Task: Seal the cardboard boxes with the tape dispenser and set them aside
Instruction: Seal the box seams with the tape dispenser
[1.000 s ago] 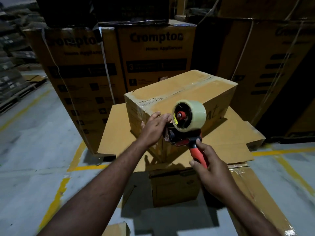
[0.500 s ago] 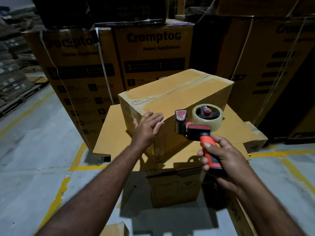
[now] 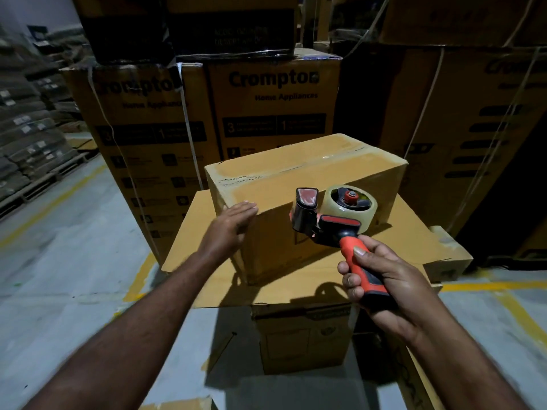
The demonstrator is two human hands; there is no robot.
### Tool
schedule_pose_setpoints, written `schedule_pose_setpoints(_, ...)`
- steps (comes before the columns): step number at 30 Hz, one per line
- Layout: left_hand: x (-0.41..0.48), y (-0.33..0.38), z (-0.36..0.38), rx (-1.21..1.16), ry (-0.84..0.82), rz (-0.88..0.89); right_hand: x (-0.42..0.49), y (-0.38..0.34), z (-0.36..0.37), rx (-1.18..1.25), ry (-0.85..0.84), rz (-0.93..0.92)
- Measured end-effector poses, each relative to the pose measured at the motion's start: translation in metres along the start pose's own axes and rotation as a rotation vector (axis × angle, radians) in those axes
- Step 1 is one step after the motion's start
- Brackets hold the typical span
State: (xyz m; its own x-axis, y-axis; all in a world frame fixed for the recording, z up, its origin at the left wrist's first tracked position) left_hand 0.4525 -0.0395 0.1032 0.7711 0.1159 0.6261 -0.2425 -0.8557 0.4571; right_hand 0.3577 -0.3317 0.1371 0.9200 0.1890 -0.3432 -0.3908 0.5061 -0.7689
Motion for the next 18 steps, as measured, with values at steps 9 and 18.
schedule_pose_setpoints(9,0.02,-0.054,-0.056,0.221,-0.034,-0.259,0.003,-0.02,-0.008,-0.021,-0.023,-0.041)
schedule_pose_setpoints(18,0.069,0.093,0.017,-0.532,-0.415,-0.832,0.048,-0.049,-0.002,-0.147,0.012,-0.207)
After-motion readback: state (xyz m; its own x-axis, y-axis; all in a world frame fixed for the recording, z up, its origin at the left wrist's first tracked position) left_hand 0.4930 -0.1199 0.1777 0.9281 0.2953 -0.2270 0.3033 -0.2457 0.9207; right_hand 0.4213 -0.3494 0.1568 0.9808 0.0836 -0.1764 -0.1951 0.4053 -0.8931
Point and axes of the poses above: each hand's wrist, its own x-axis towards the middle knuckle, its own z-axis out of the palm, y = z × x, the point moved 7 cm from there along x, towards the middle knuckle, and after that the axes turned 15 degrees about y, right-handed, at the moved point
